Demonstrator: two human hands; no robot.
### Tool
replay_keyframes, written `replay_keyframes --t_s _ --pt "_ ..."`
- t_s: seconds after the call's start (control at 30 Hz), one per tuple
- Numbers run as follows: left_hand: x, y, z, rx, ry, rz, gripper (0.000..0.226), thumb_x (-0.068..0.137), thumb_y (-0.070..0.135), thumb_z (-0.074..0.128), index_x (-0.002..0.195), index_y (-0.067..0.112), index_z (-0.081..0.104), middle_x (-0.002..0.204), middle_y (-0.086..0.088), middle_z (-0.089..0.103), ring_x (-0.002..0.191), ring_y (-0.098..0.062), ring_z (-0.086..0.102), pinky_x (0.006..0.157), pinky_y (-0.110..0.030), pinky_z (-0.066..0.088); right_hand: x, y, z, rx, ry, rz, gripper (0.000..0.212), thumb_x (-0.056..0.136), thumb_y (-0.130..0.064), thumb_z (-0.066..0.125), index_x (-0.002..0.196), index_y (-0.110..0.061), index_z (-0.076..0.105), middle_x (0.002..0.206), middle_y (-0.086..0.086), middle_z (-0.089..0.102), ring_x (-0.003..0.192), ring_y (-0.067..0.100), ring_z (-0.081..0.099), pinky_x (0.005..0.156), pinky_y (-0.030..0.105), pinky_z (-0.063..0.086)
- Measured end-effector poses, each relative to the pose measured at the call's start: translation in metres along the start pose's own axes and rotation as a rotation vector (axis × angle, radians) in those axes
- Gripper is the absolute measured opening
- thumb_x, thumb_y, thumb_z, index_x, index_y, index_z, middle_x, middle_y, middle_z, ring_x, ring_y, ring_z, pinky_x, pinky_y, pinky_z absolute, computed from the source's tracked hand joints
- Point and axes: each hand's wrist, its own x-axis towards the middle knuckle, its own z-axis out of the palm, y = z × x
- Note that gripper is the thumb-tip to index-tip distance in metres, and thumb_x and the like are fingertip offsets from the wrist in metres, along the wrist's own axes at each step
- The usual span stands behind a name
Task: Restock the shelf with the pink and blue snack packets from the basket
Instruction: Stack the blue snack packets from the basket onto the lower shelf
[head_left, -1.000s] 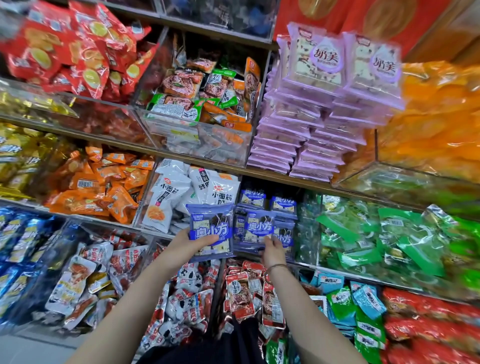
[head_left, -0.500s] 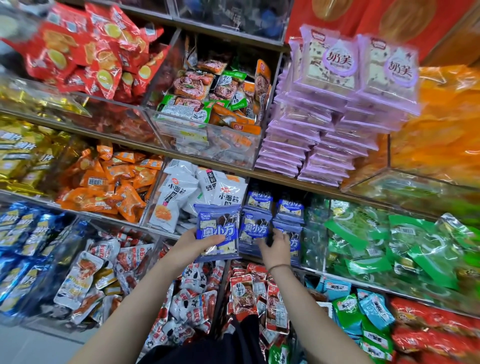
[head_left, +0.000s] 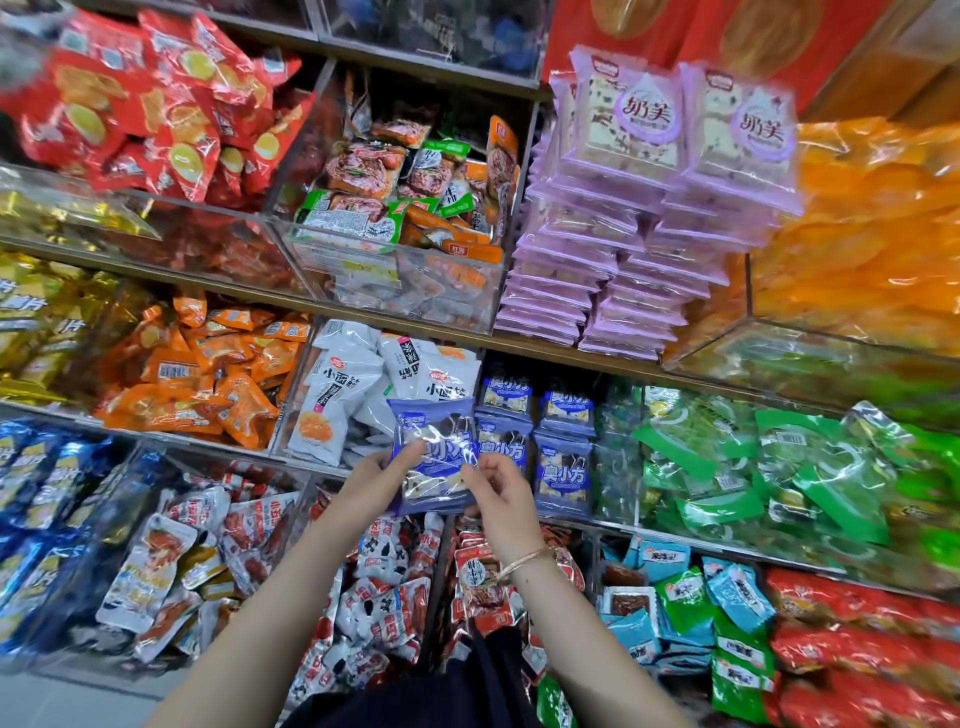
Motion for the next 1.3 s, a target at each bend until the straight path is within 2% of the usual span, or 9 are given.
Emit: replay_keyframes --t_s 0.17,0.4,0.57,0.7,0.77,0.93,1.0,1.17,1.3 --pt "0.0 -0.004 0.009 -0.004 0.097 0.098 0.043 0.087 0.05 0.057 0.051 0.028 0.055 0.036 0.015 0.041 0.035 0.002 0.041 0.056 -0.026 0.031 0.002 0.015 -0.008 0.265 0.08 0.074 0.003 0.093 -0.017 0.054 0.092 -0.014 0.054 0.087 0.006 0.057 0.056 0.007 0.062 0.062 0.027 0.054" --pt "0.007 -0.01 0.007 0.019 0.095 0.107 0.051 0.087 0.051 0.059 0.039 0.034 0.053 0.037 0.012 0.027 0.035 -0.003 0.03 0.056 -0.029 0.025 0.015 0.055 -0.05 0.548 0.534 0.314 0.007 0.092 -0.014 0.055 0.085 -0.011 0.054 0.075 0.003 0.057 0.053 0.014 0.054 0.047 0.018 0.051" --pt "0.01 -0.012 0.006 0.019 0.082 0.105 0.04 0.082 0.058 0.06 0.077 0.019 0.07 0.067 -0.002 0.049 0.065 -0.015 0.048 0.062 -0.028 0.035 0.038 0.072 -0.065 0.593 0.793 0.441 0.026 0.094 -0.005 0.049 0.07 -0.013 0.046 0.088 0.011 0.052 0.046 0.013 0.053 0.036 0.012 0.042" --pt "0.007 -0.009 0.007 0.023 0.103 0.097 0.042 0.084 0.054 0.06 0.06 0.02 0.053 0.042 0.014 0.031 0.042 -0.004 0.032 0.059 -0.028 0.03 0.048 0.077 -0.061 0.656 0.865 0.488 0.024 0.093 -0.001 0.05 0.071 -0.01 0.05 0.099 0.008 0.054 0.087 0.026 0.052 0.089 0.031 0.051" --pt "0.006 -0.007 0.007 0.039 0.114 0.093 0.043 0.085 0.051 0.06 0.056 0.023 0.045 0.039 0.013 0.028 0.039 -0.004 0.029 0.058 -0.028 0.029 0.045 0.079 -0.061 0.668 0.856 0.476 0.007 0.092 -0.004 0.053 0.09 -0.002 0.06 0.096 0.01 0.058 0.097 0.03 0.056 0.095 0.032 0.044" --pt "0.005 -0.006 0.007 0.038 0.11 0.097 0.046 0.087 0.049 0.059 0.052 0.027 0.039 0.039 0.013 0.026 0.036 -0.002 0.026 0.059 -0.029 0.029 0.025 0.082 -0.055 0.206 0.778 0.434 0.051 0.089 -0.01 0.059 0.136 0.002 0.042 0.108 0.026 0.06 0.097 0.035 0.058 0.088 0.037 0.043" --pt "0.006 -0.007 0.007 0.042 0.105 0.1 0.046 0.087 0.05 0.059 0.056 0.022 0.038 0.039 0.013 0.026 0.036 -0.002 0.026 0.057 -0.029 0.027 0.013 0.088 -0.051 -0.041 0.722 0.35 0.056 0.086 -0.009 0.062 0.137 0.0 0.039 0.113 0.02 0.054 0.093 0.03 0.055 0.087 0.036 0.044" --pt "0.008 -0.007 0.006 0.058 0.1 0.118 0.046 0.086 0.052 0.059 0.059 0.02 0.04 0.042 0.013 0.024 0.038 -0.004 0.023 0.054 -0.027 0.022 0.018 0.094 -0.061 -0.901 0.361 -0.048 0.064 0.08 -0.013 0.067 0.136 -0.017 0.036 0.137 0.003 0.035 0.127 0.019 0.037 0.11 0.032 0.033" --pt "0.007 -0.008 0.006 0.054 0.094 0.133 0.05 0.085 0.052 0.06 0.055 0.024 0.03 0.042 0.013 0.024 0.038 -0.004 0.022 0.052 -0.027 0.021 0.05 0.088 -0.081 -1.353 0.062 -0.079 0.082 0.08 -0.01 0.068 0.145 -0.018 0.019 0.154 0.003 0.01 0.142 0.022 0.016 0.117 0.038 0.02"
